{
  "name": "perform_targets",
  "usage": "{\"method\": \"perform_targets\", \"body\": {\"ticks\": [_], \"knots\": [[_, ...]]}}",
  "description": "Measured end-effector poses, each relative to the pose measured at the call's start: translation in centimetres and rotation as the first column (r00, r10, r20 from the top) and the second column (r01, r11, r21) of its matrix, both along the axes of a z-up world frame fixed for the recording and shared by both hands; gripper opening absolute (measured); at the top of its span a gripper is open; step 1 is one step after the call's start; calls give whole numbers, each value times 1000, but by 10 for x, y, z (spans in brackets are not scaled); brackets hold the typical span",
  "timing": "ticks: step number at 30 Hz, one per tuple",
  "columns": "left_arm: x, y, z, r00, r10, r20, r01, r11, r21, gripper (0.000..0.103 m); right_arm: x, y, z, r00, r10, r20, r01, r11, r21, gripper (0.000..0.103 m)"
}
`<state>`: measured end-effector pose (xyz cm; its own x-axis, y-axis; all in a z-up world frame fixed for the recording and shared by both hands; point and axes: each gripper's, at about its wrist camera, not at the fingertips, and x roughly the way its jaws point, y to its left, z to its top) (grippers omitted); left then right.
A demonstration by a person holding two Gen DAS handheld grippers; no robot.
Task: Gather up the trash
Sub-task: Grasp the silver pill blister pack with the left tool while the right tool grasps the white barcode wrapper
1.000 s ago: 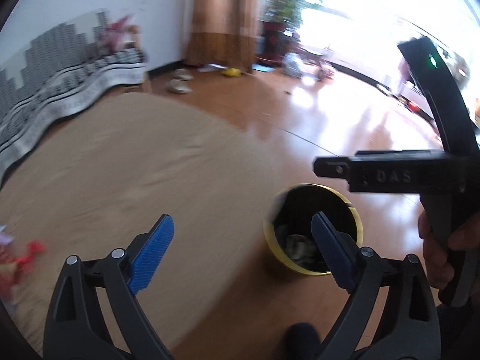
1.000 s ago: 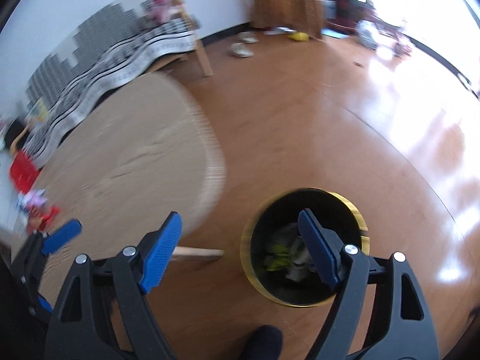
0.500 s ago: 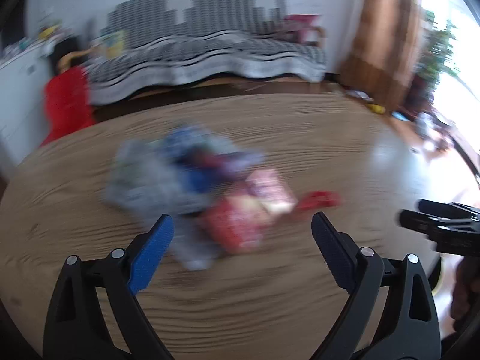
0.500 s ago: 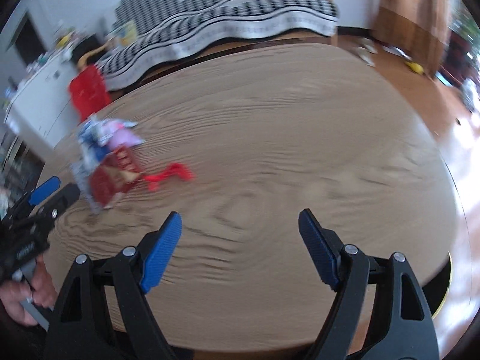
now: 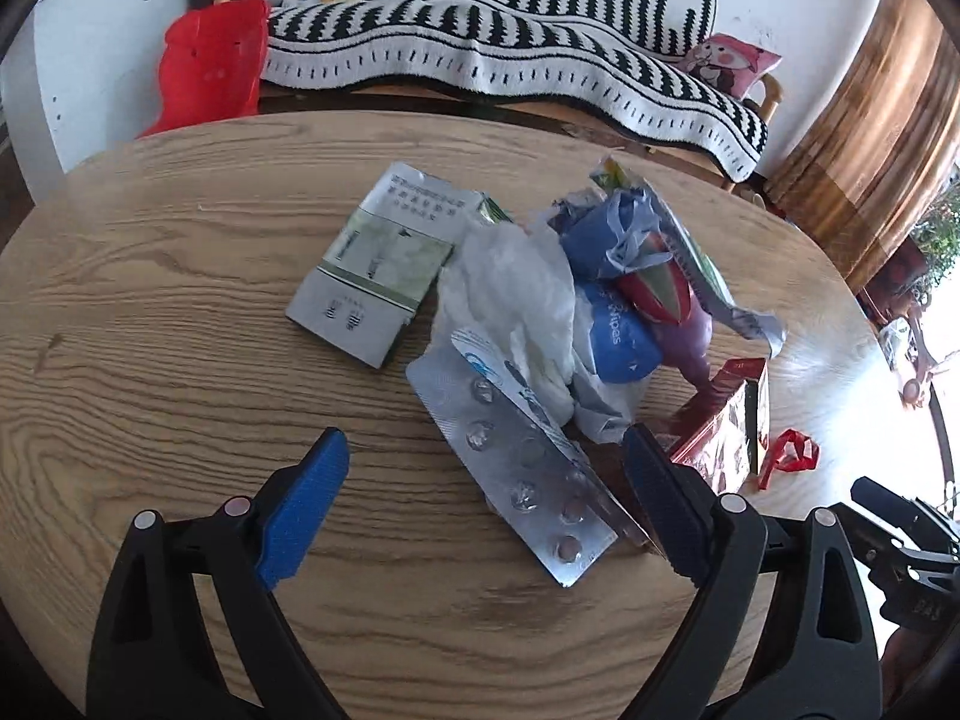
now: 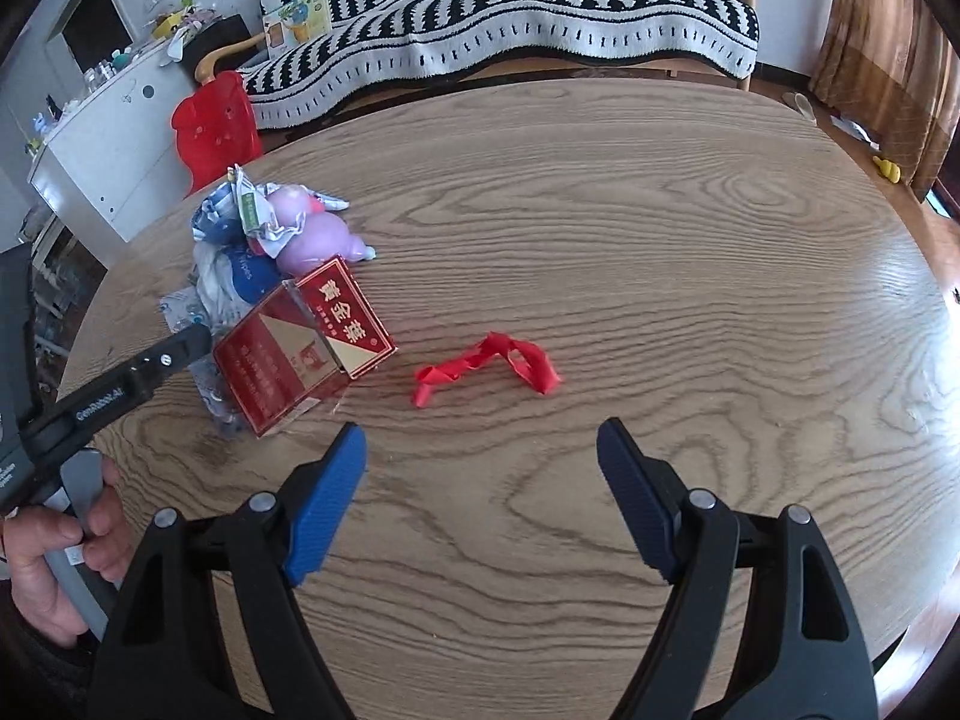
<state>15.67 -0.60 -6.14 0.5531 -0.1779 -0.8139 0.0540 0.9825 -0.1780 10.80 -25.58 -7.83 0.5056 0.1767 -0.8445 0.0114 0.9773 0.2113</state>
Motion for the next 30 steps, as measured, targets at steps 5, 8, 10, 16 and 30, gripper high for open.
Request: {"method": "perform_targets", "body": {"ticks": [5, 8, 10, 16, 30], "knots": [[-1, 0, -2, 1000, -31, 3, 31, 999, -18, 21, 7, 2, -5, 1000, 6, -10, -6, 1000, 17, 78], [-11, 4, 6, 999, -48, 20, 48, 999, 3, 3, 13, 12, -6, 999, 29, -15, -28, 997, 68, 78], [-19, 9, 10, 998, -59, 30, 58, 998, 8, 3, 16, 21, -8, 999, 48, -25, -45, 992, 118, 78], [-36, 29, 22, 997, -69, 35, 68, 998, 18, 3, 24, 61, -12, 993, 111, -50, -102, 983, 153, 78], [-42, 60, 30, 998, -39, 45, 39, 999, 13, 3, 62, 128, 1, 991, 115, 70, -111, 992, -52, 44]]}}
